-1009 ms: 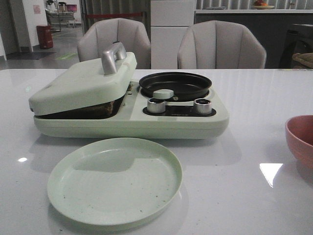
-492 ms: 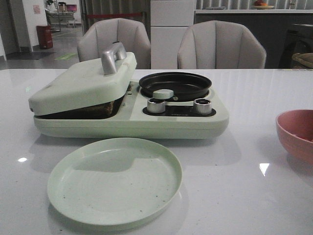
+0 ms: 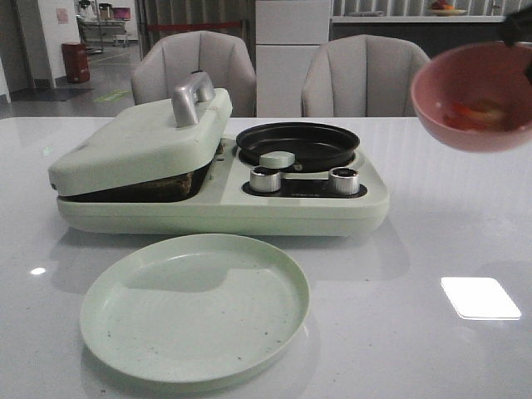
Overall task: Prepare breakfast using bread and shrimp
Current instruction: 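Lift the pink bowl with the right gripper and tip shrimp into the pan, then lower the pink bowl back onto the table with the right gripper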
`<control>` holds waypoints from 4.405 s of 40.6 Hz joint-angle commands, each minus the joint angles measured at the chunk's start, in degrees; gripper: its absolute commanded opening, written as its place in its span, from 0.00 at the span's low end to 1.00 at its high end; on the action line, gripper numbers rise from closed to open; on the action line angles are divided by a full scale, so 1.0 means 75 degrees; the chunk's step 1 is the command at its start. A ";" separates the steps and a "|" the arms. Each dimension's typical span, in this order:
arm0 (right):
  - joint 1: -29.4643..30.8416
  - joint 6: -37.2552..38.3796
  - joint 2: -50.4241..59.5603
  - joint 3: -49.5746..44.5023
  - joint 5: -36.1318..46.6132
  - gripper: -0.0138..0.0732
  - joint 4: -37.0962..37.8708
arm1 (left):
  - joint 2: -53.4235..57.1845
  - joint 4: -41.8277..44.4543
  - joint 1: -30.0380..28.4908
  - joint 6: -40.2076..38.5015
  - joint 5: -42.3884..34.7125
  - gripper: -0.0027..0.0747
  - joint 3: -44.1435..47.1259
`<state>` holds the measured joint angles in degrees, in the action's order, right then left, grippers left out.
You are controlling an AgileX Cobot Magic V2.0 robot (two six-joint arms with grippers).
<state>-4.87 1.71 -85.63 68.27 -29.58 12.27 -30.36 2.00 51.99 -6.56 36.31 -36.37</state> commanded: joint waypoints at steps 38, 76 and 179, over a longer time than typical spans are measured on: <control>-0.4441 0.4443 -0.4949 0.6054 -0.4561 0.21 1.1862 | -0.0013 0.0010 0.0040 -0.0069 -0.0557 0.16 -0.0219; -0.4516 0.3386 -0.5504 0.7095 -0.4769 0.20 1.1539 | -0.0013 0.0010 0.0040 -0.0069 -0.0557 0.16 -0.0219; 0.1096 0.1144 0.0048 -0.2414 -0.0126 0.20 -0.1375 | -0.0013 0.0010 0.0040 -0.0069 -0.0557 0.16 -0.0219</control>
<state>2.87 10.89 -85.16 49.38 -35.30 2.13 -30.36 2.00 51.99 -6.66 36.31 -36.37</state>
